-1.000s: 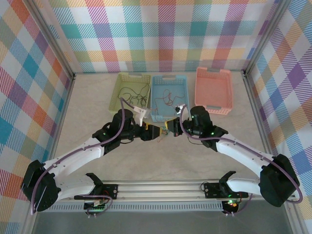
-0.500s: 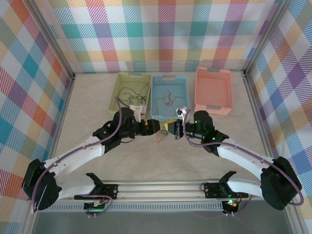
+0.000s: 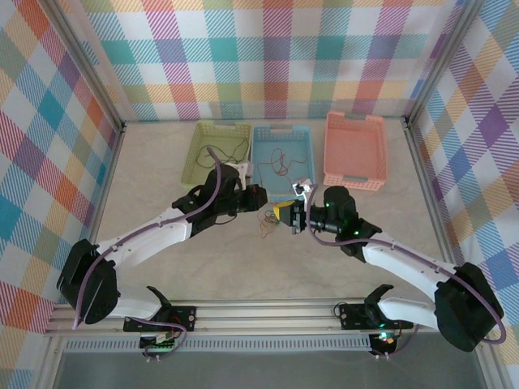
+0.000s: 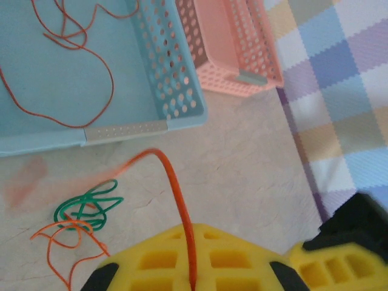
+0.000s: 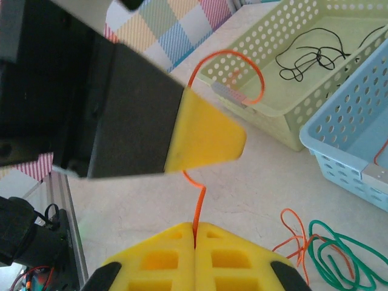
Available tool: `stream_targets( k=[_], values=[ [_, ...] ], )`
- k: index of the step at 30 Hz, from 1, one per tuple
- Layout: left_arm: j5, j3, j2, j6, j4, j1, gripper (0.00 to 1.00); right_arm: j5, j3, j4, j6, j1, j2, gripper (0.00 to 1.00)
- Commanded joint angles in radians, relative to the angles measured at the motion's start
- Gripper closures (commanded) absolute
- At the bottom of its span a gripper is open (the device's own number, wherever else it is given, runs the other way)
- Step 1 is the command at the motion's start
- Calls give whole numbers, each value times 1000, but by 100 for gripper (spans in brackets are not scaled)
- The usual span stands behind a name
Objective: Untangle the cables
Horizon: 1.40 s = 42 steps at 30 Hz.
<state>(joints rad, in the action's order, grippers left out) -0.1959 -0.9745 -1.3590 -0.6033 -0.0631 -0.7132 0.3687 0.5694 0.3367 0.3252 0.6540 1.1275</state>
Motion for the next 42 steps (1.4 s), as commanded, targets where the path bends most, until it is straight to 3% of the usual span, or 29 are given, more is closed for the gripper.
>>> stream_targets(
  k=[1,3,10,16,21,33,42],
  values=[
    [43,-69,49,66,-47,-11,100,34,-29,82,-47,-4,-32,100],
    [17,-94,60,74,-69,-11,100,37,-42,111,-63,-4,-41,98],
    [-80,-120,122,69,-125,-12,100,91,-89,264,-143,1,-54,62],
    [-122,-140,170,67,-165,-12,100,132,-77,368,-221,21,2,52],
    [-162,-171,179,54,-188,-18,100,147,-35,356,-252,27,49,54],
    [-226,-264,195,15,-207,-31,100,119,-40,401,-255,29,161,79],
    [-255,-316,219,-1,-261,-32,100,119,-43,460,-244,29,259,83]
  ],
)
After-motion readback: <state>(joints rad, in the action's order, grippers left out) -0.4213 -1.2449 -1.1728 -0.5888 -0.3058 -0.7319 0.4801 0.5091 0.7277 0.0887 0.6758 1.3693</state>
